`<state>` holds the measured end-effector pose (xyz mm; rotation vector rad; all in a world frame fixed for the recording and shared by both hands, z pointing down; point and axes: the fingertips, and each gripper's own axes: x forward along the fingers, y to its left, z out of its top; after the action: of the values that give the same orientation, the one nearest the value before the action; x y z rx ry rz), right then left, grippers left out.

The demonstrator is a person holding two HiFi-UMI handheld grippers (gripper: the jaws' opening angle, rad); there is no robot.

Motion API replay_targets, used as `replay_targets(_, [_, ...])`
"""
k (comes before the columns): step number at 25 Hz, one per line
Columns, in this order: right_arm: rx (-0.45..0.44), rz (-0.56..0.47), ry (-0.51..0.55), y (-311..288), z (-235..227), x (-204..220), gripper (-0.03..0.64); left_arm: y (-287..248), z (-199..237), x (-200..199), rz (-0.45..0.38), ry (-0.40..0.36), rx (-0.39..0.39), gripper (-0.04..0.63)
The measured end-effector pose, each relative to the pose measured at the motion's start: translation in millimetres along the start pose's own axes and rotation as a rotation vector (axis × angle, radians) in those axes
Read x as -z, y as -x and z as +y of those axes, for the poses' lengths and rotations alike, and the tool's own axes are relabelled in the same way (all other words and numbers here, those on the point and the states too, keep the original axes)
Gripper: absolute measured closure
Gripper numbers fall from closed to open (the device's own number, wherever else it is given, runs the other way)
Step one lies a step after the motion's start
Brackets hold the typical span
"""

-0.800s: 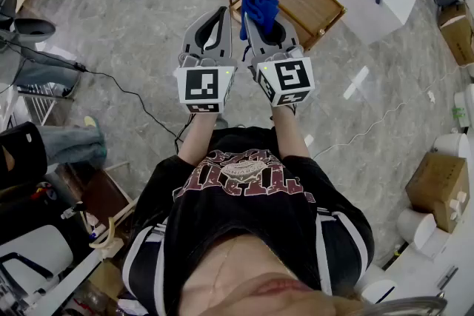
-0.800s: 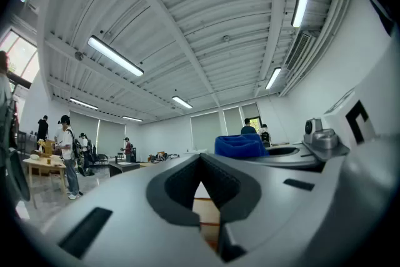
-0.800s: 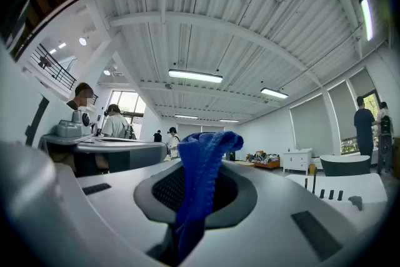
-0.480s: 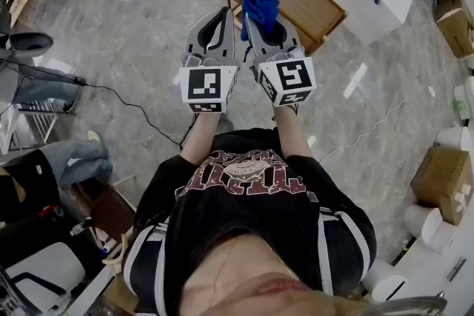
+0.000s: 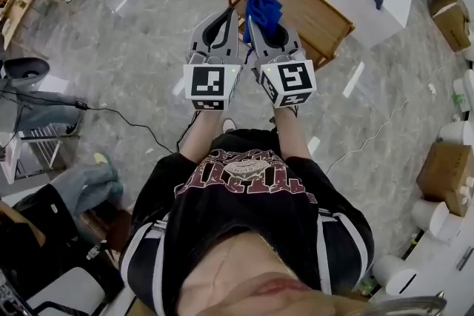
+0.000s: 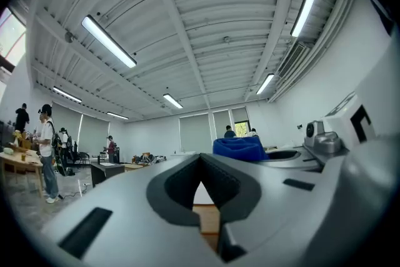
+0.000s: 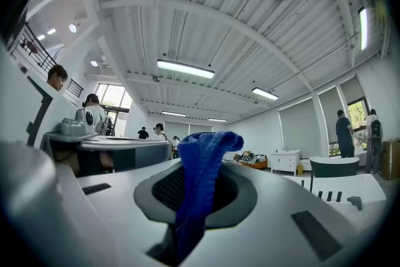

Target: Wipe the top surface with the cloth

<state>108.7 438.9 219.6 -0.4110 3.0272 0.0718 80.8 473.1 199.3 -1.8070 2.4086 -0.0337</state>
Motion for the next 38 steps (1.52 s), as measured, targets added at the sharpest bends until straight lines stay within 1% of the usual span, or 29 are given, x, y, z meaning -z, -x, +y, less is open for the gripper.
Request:
replay_targets(4, [0.022,0.017,-0.01,-19.3,5.0,9.2,0.558,-8.2,17.5,11.1,0.017,0.008,0.026,0.549])
replay_targets(8, [0.027,0.038,-0.004,-27.9,11.6,15.3,0.558,-10.6,27.1,23.4,0.037,0.032,0.038,0.549])
replay_targets(13, [0.027,0.055,0.007,-44.1,13.1,13.1,0.558,-17.1,36.9,21.0,0.035,0.047,0.047,0.549])
replay_targets(16, [0.018,0.055,-0.004,-60.7,8.6,14.8,0.558,-28.9,48.0,23.0,0.04,0.043,0.038,0.549])
replay_targets(19, [0.013,0.055,-0.023,-80.8,-1.4,22.9,0.558,-47.3,60.5,30.5,0.047,0.031,0.028,0.549])
replay_targets(24, [0.01,0.052,-0.019,-123.1,-21.4,31.4,0.558,-86.0,82.6,40.6,0.055,-0.003,0.021,0.549])
replay_targets(31, [-0.007,0.061,-0.024,-177.7,-64.7,34.5,0.558,-151.3,104.5,45.8,0.067,0.0,0.018,0.549])
replay_targets(38, [-0.029,0.059,-0.035,-225.8,-109.2,36.3,0.558,-215.5,119.6,49.1,0.079,-0.016,0.004,0.549])
